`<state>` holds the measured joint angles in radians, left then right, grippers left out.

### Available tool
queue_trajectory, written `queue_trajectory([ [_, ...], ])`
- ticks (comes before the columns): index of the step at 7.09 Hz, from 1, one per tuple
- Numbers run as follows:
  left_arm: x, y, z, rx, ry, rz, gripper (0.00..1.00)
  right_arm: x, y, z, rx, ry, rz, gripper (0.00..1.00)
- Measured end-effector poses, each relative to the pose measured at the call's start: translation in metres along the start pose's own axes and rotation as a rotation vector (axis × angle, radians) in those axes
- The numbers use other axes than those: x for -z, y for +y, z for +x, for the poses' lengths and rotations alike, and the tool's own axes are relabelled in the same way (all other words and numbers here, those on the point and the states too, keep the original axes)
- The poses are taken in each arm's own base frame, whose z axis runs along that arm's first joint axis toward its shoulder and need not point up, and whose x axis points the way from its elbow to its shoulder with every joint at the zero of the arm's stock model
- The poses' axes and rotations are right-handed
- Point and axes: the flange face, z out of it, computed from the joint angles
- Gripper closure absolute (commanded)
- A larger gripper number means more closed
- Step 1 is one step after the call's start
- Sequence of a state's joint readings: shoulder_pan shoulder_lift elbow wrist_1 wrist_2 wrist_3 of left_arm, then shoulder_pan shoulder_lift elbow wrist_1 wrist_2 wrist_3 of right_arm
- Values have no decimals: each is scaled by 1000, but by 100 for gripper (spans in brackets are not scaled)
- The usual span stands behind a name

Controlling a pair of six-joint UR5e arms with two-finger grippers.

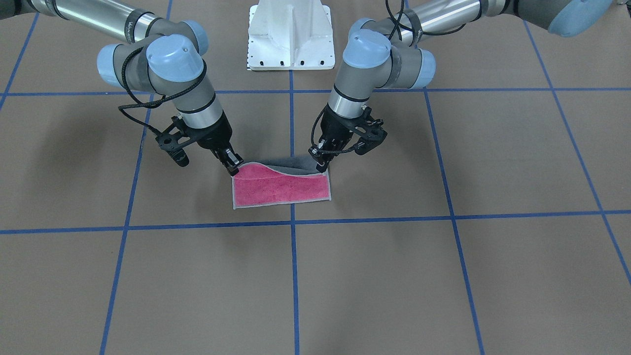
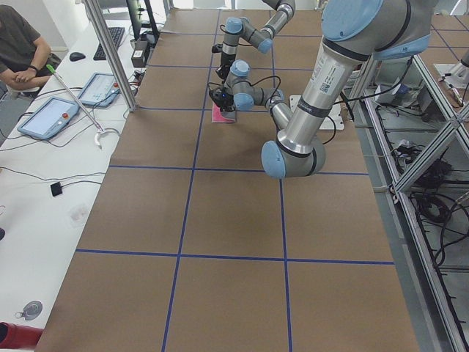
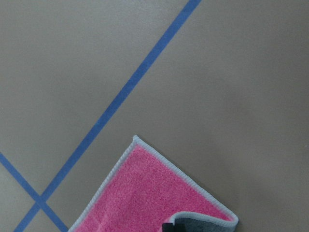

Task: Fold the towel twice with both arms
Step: 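Lift both near corners and fold them over onto the far edge, then open both grippers and raise them off the folded towel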

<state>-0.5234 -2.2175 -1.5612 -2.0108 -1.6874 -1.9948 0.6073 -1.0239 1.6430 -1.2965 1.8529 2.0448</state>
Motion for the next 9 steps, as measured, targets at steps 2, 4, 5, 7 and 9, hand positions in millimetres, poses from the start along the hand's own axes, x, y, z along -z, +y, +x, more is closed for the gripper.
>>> queue_trajectory([
  [2, -2, -11, 4, 8, -1, 16, 100, -8, -2, -5, -6, 12, -4, 100],
  [4, -8, -19, 9, 3, -8, 31, 100, -14, -2, -10, -17, 18, -11, 100],
  [5, -12, -22, 10, -2, -14, 36, 100, -16, -3, -12, -20, 20, -11, 100],
  [7, -16, -23, 9, -5, -22, 40, 100, -18, -6, -14, -24, 23, -7, 75],
  [9, -18, -24, 8, -7, -21, 39, 100, -23, -10, -21, -32, 30, 0, 0],
])
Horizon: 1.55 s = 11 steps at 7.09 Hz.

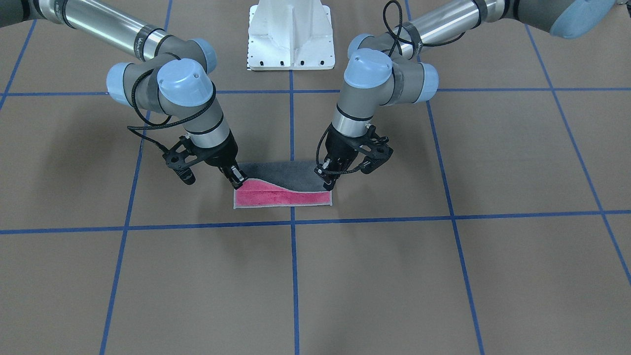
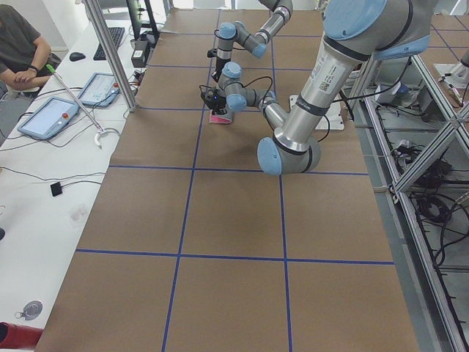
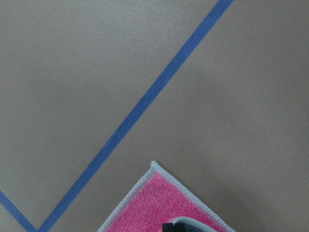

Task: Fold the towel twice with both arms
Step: 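Open both grippers and raise them off the folded towel, then lower the right gripper and grasp the folded towel's end nearest it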

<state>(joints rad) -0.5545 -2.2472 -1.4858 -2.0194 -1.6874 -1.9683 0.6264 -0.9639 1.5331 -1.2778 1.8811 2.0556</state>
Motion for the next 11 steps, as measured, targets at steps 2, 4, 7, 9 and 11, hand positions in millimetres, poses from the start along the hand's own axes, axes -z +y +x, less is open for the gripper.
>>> queue_trajectory([
  [2, -7, -1, -2, -4, 18, -8, 0, -11, -5, -16, -16, 19, 7, 0],
  [4, -11, -6, -3, -9, 38, -12, 0, -8, -13, -23, -23, 19, 4, 0],
  [7, 5, -17, 7, -5, 83, -15, 0, 10, -19, -9, -21, 3, -22, 0],
  [9, 26, -24, 13, -2, 112, -25, 0, 20, -5, 20, -27, -4, -46, 1],
  [11, 36, -34, 15, 4, 123, -23, 0, 16, 25, 46, -77, -2, -53, 19],
])
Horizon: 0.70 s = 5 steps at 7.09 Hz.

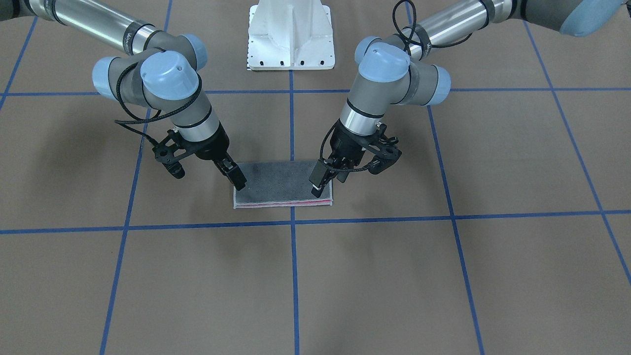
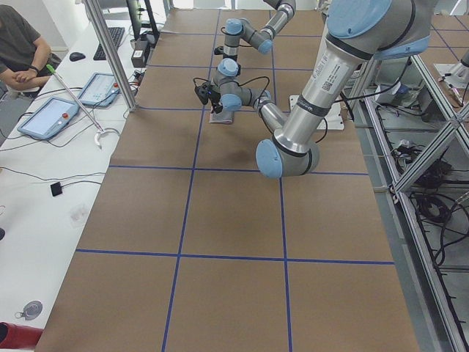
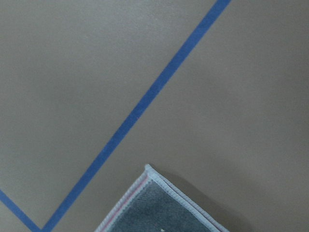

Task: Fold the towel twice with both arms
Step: 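Lower the right gripper and grasp the folded towel's end nearest it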

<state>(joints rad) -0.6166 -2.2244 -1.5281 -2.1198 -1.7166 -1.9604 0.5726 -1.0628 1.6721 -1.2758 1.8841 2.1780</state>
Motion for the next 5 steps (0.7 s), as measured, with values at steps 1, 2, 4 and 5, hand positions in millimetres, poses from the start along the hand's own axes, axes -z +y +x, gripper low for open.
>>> queue_trajectory([
  [1, 1, -2, 1, 1, 1, 2, 0, -9, 14, 11, -39, 3, 7, 24],
  [2, 1, -3, 0, 2, 0, 2, 0, -15, 21, 17, -66, 9, 12, 30],
  [4, 0, -3, 0, 2, -2, 3, 0, -27, 25, 22, -104, 26, 24, 33],
  [5, 0, -3, 0, 2, -3, 3, 0, -31, 23, 21, -120, 24, 35, 33],
])
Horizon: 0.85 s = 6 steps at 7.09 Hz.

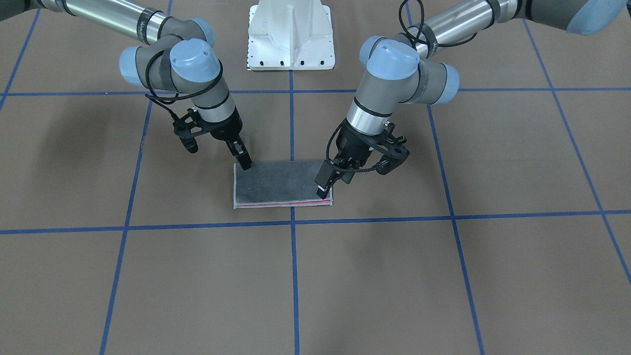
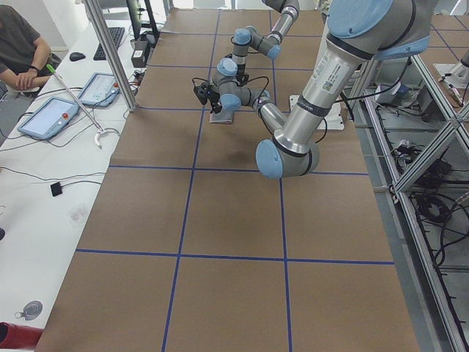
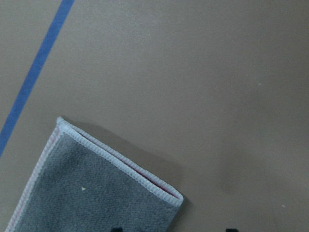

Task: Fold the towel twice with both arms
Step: 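Lower the right gripper and grasp the folded towel's end nearest it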

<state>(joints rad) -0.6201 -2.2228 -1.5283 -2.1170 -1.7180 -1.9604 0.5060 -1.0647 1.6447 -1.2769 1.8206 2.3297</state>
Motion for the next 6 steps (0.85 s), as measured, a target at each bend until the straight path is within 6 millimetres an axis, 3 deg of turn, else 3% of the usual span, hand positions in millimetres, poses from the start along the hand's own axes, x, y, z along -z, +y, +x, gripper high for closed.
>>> queue_trajectory([
  [1, 0, 0, 0, 0, -1, 0, 0, -2, -3, -3, -10, -5, 12, 33],
  [3, -1, 1, 0, -1, -1, -1, 0, -7, -7, -6, -20, -12, 34, 47],
  [4, -1, 1, -1, -1, -2, -1, 0, -8, -8, -7, -24, -13, 38, 62],
  [5, -1, 1, 0, -1, -1, -1, 0, -8, -8, -7, -26, -13, 39, 90],
  [6, -1, 1, 0, -1, -1, -1, 0, -8, -8, -7, -26, -14, 38, 99],
])
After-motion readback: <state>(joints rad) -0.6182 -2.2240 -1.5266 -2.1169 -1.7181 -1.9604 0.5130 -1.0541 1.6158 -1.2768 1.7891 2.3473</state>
